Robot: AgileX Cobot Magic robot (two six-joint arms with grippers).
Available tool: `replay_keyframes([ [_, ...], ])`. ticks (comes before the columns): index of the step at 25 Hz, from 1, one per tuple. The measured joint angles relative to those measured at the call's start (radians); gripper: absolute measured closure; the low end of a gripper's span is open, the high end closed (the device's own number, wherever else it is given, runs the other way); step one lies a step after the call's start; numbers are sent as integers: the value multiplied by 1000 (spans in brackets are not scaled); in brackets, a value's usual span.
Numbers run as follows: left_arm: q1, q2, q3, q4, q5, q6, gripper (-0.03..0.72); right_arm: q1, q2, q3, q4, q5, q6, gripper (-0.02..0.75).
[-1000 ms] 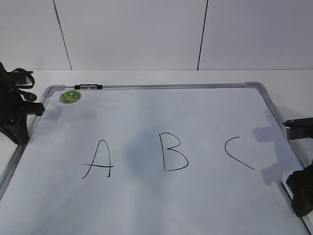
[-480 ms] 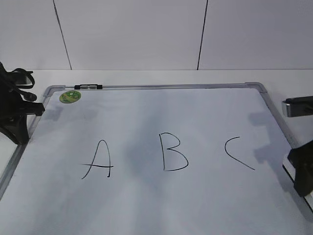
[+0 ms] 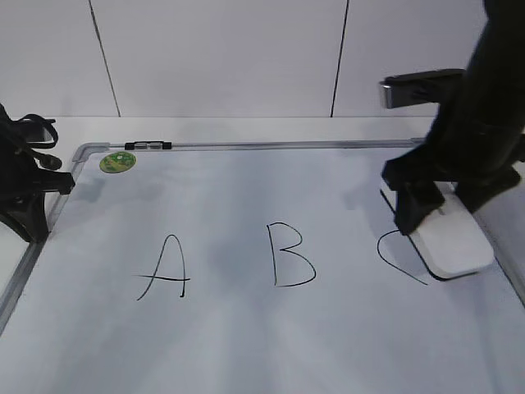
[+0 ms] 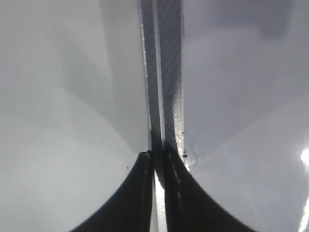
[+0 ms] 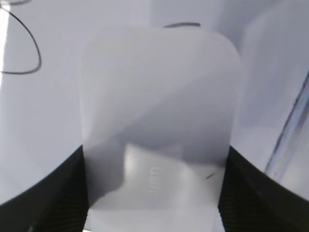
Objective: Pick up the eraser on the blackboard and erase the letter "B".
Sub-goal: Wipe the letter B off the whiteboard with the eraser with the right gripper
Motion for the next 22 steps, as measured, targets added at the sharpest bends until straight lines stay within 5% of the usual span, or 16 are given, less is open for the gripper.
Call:
replay_keyframes([
  [11, 0, 0, -2, 0, 4, 0, 669, 95, 294, -316, 14, 6, 34, 203],
  [22, 0, 0, -2, 0, 4, 0, 669, 116, 439, -371, 25, 4, 38, 203],
])
